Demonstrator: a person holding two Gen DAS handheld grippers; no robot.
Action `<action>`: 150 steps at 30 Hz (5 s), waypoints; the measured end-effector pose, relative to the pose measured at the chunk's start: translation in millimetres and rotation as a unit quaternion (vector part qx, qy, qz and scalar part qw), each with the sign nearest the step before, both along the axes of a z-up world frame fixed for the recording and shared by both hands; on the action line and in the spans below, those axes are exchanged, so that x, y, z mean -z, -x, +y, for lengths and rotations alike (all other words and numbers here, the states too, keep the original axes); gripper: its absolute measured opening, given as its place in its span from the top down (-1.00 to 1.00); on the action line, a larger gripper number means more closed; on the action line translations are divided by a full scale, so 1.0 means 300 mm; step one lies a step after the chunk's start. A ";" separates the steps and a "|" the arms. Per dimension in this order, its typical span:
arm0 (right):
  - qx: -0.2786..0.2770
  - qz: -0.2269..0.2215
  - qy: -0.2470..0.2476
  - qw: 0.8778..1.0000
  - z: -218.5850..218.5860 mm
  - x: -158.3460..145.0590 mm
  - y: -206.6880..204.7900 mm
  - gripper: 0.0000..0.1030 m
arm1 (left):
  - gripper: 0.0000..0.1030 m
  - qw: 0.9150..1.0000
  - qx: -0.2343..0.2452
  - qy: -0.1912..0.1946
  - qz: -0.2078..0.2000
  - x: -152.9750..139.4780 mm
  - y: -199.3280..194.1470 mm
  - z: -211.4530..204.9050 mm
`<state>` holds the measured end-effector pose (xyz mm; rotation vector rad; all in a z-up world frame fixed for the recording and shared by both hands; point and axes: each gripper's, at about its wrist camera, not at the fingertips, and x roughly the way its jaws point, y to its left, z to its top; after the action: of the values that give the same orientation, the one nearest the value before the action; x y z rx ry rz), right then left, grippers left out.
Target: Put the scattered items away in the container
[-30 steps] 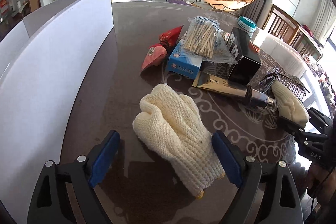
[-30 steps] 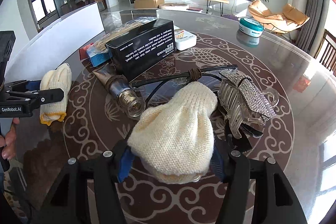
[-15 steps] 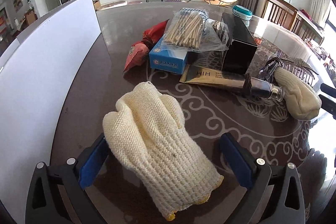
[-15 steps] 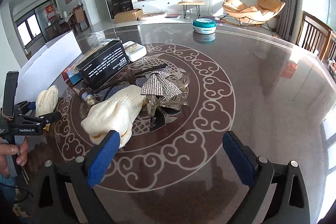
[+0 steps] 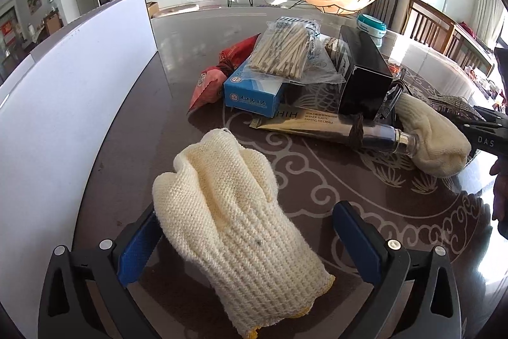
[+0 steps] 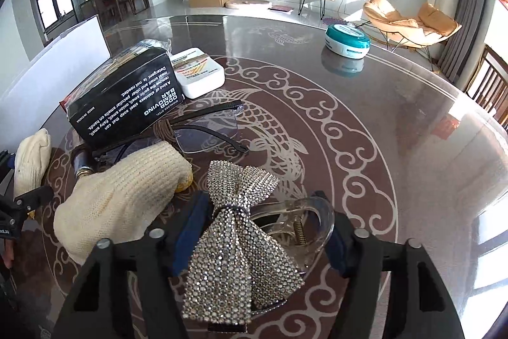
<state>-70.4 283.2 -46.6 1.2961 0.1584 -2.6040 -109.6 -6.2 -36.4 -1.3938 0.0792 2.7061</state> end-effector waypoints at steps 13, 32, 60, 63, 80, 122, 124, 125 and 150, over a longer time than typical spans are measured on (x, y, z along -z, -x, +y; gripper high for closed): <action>0.021 0.012 -0.004 1.000 0.111 -0.003 -0.477 0.05 | 0.23 0.994 0.099 -0.027 0.027 -0.042 -0.204 -0.049; 0.064 -0.006 0.000 0.998 0.155 0.011 -0.492 -0.76 | -1.00 0.998 0.063 0.001 0.000 -0.006 -0.195 -0.024; -0.124 -0.012 -0.012 0.992 -0.233 -0.339 -0.424 0.03 | 0.31 0.991 0.042 -0.104 0.075 -0.402 -0.367 -0.237; -0.202 -0.006 0.005 0.979 -0.486 -0.419 -0.331 0.03 | 0.31 0.991 -0.013 -0.099 0.088 -0.468 -0.403 -0.437; -0.374 -0.047 0.011 0.926 -1.605 -0.283 -0.041 -0.51 | -0.16 0.966 -0.241 -0.094 -0.005 -0.265 -0.377 -0.986; 0.138 -0.022 -0.010 0.990 0.177 0.019 -0.362 -1.00 | -1.00 1.000 0.025 0.001 0.003 -0.005 0.120 0.073; 0.138 -0.022 -0.010 0.990 0.177 0.019 -0.364 -1.00 | -1.00 1.000 0.027 0.000 0.003 -0.005 0.126 0.068; 0.138 -0.022 -0.010 0.990 0.177 0.019 -0.364 -1.00 | -1.00 1.000 0.027 0.000 0.003 -0.005 0.125 0.067; 0.149 -0.019 -0.009 0.989 0.185 0.015 -0.386 -1.00 | -1.00 1.000 0.027 0.000 0.003 -0.004 0.124 0.068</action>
<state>45.4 338.9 -51.1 1.4753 -0.0207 -2.8245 -146.9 14.0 -35.1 -1.3645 0.1158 2.6666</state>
